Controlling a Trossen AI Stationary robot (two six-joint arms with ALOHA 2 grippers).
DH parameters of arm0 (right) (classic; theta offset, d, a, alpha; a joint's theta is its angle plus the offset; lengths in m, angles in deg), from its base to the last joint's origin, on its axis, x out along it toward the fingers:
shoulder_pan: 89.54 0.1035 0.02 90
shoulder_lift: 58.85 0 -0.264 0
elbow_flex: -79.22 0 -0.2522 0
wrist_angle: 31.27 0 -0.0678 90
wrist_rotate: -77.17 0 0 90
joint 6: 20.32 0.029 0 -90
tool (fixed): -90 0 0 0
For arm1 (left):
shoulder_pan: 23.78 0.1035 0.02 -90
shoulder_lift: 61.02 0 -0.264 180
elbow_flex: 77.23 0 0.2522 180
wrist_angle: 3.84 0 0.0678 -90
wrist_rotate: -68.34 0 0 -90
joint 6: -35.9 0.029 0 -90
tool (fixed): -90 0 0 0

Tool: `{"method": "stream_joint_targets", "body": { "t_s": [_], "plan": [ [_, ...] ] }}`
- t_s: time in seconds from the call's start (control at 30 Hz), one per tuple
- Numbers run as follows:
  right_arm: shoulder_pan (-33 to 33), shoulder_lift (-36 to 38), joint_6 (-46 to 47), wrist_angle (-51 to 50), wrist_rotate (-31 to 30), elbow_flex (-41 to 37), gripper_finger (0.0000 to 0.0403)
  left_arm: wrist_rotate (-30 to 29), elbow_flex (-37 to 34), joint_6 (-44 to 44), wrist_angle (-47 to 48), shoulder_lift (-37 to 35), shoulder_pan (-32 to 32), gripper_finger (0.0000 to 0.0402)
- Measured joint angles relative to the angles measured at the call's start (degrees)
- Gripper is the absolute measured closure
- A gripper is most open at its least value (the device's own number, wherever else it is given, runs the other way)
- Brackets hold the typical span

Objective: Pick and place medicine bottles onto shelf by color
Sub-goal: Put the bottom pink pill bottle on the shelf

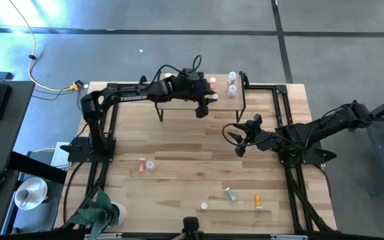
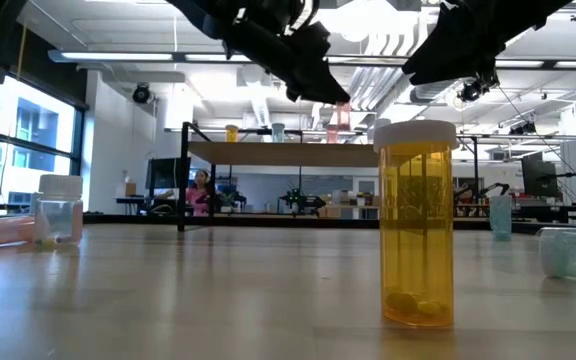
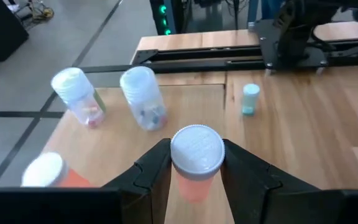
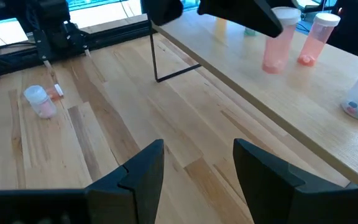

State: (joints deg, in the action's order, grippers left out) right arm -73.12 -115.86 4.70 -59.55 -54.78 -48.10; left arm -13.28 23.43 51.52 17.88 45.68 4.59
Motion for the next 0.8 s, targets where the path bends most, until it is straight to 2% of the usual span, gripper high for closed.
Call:
{"method": "stream_joint_targets", "body": {
  "t_s": [0.47,0.8],
  "plan": [
    [0.0,0.0,0.0,1.27,-0.04,0.13,0.0219,1.48,-0.05,-0.57,1.31,1.14,3.28,0.0284],
    [0.0,0.0,0.46,1.49,-0.05,0.13,0.0219,2.52,0.03,-0.42,-1.69,3.44,3.56,0.0284]
  ]
}}
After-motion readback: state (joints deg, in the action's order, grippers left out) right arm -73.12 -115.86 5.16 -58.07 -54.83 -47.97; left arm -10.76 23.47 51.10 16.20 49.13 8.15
